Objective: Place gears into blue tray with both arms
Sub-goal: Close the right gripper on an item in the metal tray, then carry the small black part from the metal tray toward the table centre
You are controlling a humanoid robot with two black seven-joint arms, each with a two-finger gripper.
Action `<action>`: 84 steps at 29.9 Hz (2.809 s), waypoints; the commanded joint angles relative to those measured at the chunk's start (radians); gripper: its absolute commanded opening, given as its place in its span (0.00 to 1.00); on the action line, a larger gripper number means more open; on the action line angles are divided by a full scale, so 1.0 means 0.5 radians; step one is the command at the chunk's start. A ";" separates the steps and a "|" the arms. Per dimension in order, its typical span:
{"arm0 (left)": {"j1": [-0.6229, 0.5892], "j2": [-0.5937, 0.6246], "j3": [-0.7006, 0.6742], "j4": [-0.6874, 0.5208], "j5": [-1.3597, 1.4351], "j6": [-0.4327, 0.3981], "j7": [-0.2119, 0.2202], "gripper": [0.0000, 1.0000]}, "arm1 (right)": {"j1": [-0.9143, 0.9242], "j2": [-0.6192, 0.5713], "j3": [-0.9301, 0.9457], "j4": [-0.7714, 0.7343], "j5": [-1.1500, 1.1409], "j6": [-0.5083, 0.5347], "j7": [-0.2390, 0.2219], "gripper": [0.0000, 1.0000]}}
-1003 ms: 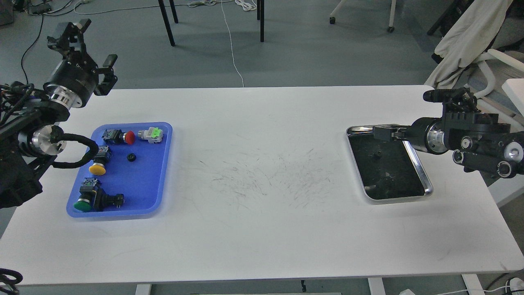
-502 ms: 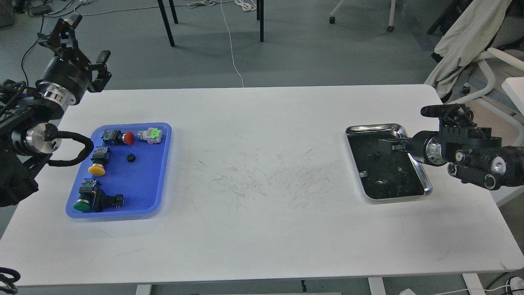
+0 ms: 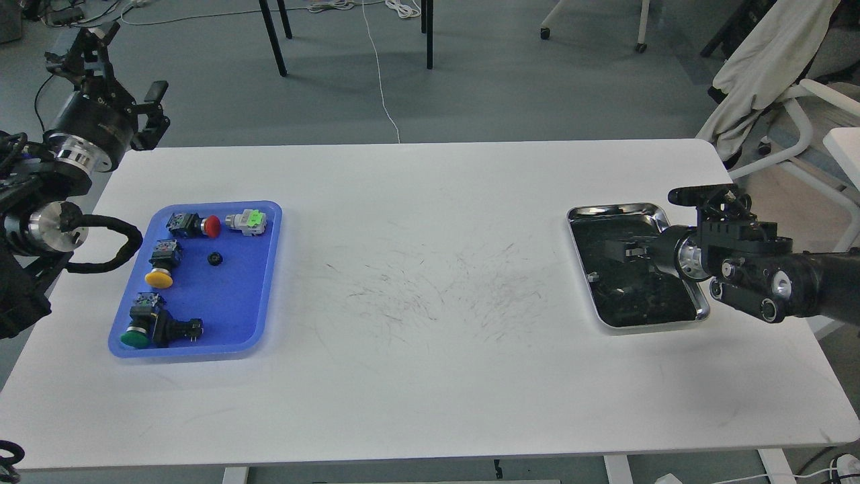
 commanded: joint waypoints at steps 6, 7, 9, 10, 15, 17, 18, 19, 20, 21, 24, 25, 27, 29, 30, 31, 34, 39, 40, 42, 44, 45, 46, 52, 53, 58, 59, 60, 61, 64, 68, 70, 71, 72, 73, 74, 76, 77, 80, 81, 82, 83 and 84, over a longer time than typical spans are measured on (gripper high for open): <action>0.002 0.004 0.000 0.000 0.000 0.003 0.000 0.98 | -0.004 0.035 -0.006 0.004 -0.003 0.029 0.062 0.66; 0.002 0.004 0.000 0.000 0.000 0.003 0.000 0.98 | -0.001 0.039 -0.009 0.013 -0.006 0.032 0.081 0.63; 0.002 0.004 0.000 0.000 0.000 0.003 0.000 0.98 | 0.011 0.042 -0.030 0.025 -0.006 0.035 0.105 0.62; 0.002 0.004 0.000 0.000 0.000 0.003 0.000 0.98 | 0.017 0.039 -0.070 0.025 -0.012 0.048 0.118 0.61; 0.002 0.004 0.000 0.003 0.000 0.003 0.000 0.98 | 0.023 0.036 -0.150 0.007 -0.024 0.063 0.207 0.54; 0.002 0.004 0.000 0.000 0.000 0.003 0.000 0.98 | 0.017 0.036 -0.150 0.004 -0.027 0.063 0.207 0.54; 0.002 0.004 0.000 0.003 0.000 0.006 0.000 0.98 | 0.017 0.033 -0.150 0.004 -0.027 0.063 0.207 0.54; 0.002 0.004 0.000 0.000 0.000 0.006 0.000 0.98 | 0.017 0.032 -0.150 0.001 -0.027 0.063 0.210 0.53; 0.002 0.004 0.000 0.003 0.000 0.006 0.000 0.98 | 0.014 0.032 -0.150 -0.005 -0.027 0.063 0.210 0.51; 0.002 0.004 0.000 0.000 0.000 0.006 0.000 0.98 | 0.008 0.032 -0.150 -0.008 -0.027 0.063 0.210 0.50; 0.002 0.004 0.000 0.000 0.000 0.006 0.000 0.98 | 0.002 0.036 -0.150 -0.015 -0.030 0.063 0.210 0.45; 0.002 0.004 0.000 0.000 0.000 0.006 0.000 0.98 | 0.002 0.036 -0.150 -0.008 -0.030 0.063 0.210 0.43; 0.002 0.001 0.000 0.000 0.000 0.006 0.000 0.98 | 0.005 0.036 -0.150 -0.018 -0.034 0.063 0.210 0.38; 0.002 0.001 0.000 0.000 0.000 0.006 0.000 0.98 | 0.008 0.033 -0.153 -0.018 -0.034 0.066 0.210 0.38; 0.002 0.001 0.000 0.000 0.000 0.009 0.000 0.98 | 0.008 0.029 -0.153 -0.018 -0.037 0.072 0.210 0.36; 0.002 0.004 0.000 0.000 0.000 0.009 0.000 0.98 | 0.008 0.029 -0.153 -0.021 -0.046 0.078 0.210 0.35; 0.002 0.001 0.000 0.000 0.000 0.009 0.000 0.98 | 0.008 0.029 -0.153 -0.018 -0.073 0.088 0.210 0.29; 0.002 0.001 0.000 0.000 0.000 0.012 0.000 0.98 | 0.008 0.026 -0.156 -0.018 -0.080 0.106 0.210 0.20; 0.002 0.004 0.000 0.000 0.000 0.012 0.000 0.98 | 0.011 0.026 -0.162 -0.018 -0.080 0.115 0.210 0.17; 0.002 0.004 0.000 0.000 0.000 0.012 0.000 0.98 | 0.017 0.026 -0.166 -0.024 -0.080 0.124 0.210 0.09; 0.002 0.004 0.000 0.000 0.000 0.012 0.000 0.98 | 0.023 0.026 -0.166 -0.033 -0.086 0.131 0.210 0.04; 0.002 0.004 0.000 0.000 0.000 0.012 0.000 0.98 | 0.026 0.026 -0.166 -0.042 -0.086 0.131 0.210 0.02; 0.002 0.004 0.000 0.000 0.000 0.015 0.000 0.98 | 0.032 0.026 -0.166 -0.054 -0.086 0.131 0.213 0.01; -0.001 0.004 0.000 -0.003 0.000 0.015 0.000 0.98 | 0.118 0.029 -0.132 -0.085 -0.077 0.128 0.222 0.01; -0.001 0.007 0.003 -0.003 0.000 0.015 0.000 0.98 | 0.146 0.029 -0.132 -0.088 -0.077 0.121 0.222 0.01; -0.001 0.050 0.000 -0.015 0.003 0.018 0.000 0.98 | 0.253 0.039 -0.043 -0.097 -0.077 0.097 0.222 0.01; -0.001 0.056 0.000 -0.015 0.003 0.018 0.000 0.98 | 0.275 0.042 -0.012 -0.097 -0.077 0.097 0.222 0.01; -0.001 0.059 0.000 -0.015 0.003 0.018 0.000 0.98 | 0.290 0.042 0.006 -0.097 -0.077 0.097 0.222 0.01; -0.001 0.062 0.000 -0.018 0.003 0.018 0.000 0.98 | 0.311 0.048 0.031 -0.094 -0.077 0.097 0.225 0.01; -0.001 0.087 0.000 -0.021 0.003 0.018 0.000 0.98 | 0.394 0.063 0.055 -0.088 -0.077 0.091 0.222 0.01; -0.001 0.102 0.000 -0.024 0.003 0.015 0.000 0.98 | 0.492 0.182 0.061 -0.073 -0.070 -0.001 0.225 0.01; -0.004 0.105 -0.003 -0.030 0.003 0.015 0.000 0.98 | 0.523 0.256 0.074 -0.058 -0.064 -0.090 0.228 0.01; -0.004 0.105 -0.003 -0.030 0.000 0.012 0.000 0.98 | 0.536 0.299 0.092 -0.045 -0.067 -0.136 0.225 0.01; -0.001 0.108 -0.003 -0.030 0.000 0.012 0.000 0.98 | 0.539 0.336 0.113 -0.033 -0.067 -0.173 0.228 0.01; -0.001 0.108 -0.003 -0.030 0.000 0.009 0.000 0.98 | 0.545 0.376 0.147 -0.015 -0.067 -0.210 0.228 0.01; -0.001 0.108 -0.003 -0.030 0.000 0.006 0.000 0.98 | 0.551 0.409 0.184 0.007 -0.067 -0.249 0.228 0.01; -0.001 0.126 -0.003 -0.030 0.000 0.006 0.000 0.98 | 0.554 0.453 0.251 0.086 -0.073 -0.338 0.240 0.01; 0.002 0.145 -0.003 -0.033 -0.006 0.003 0.000 0.98 | 0.554 0.483 0.267 0.132 -0.080 -0.387 0.250 0.01; 0.002 0.157 -0.003 -0.033 -0.009 0.003 0.000 0.98 | 0.557 0.581 0.270 0.197 -0.089 -0.446 0.271 0.01; 0.002 0.160 -0.003 -0.033 -0.009 0.003 0.000 0.98 | 0.557 0.603 0.270 0.206 -0.092 -0.443 0.283 0.01; 0.002 0.163 -0.003 -0.033 -0.009 0.003 0.000 0.98 | 0.554 0.624 0.270 0.218 -0.098 -0.446 0.299 0.01; 0.002 0.166 -0.003 -0.033 -0.009 0.003 0.000 0.98 | 0.554 0.646 0.270 0.237 -0.104 -0.446 0.314 0.01; 0.002 0.176 -0.003 -0.033 -0.012 0.003 0.000 0.98 | 0.551 0.658 0.270 0.261 -0.110 -0.446 0.332 0.01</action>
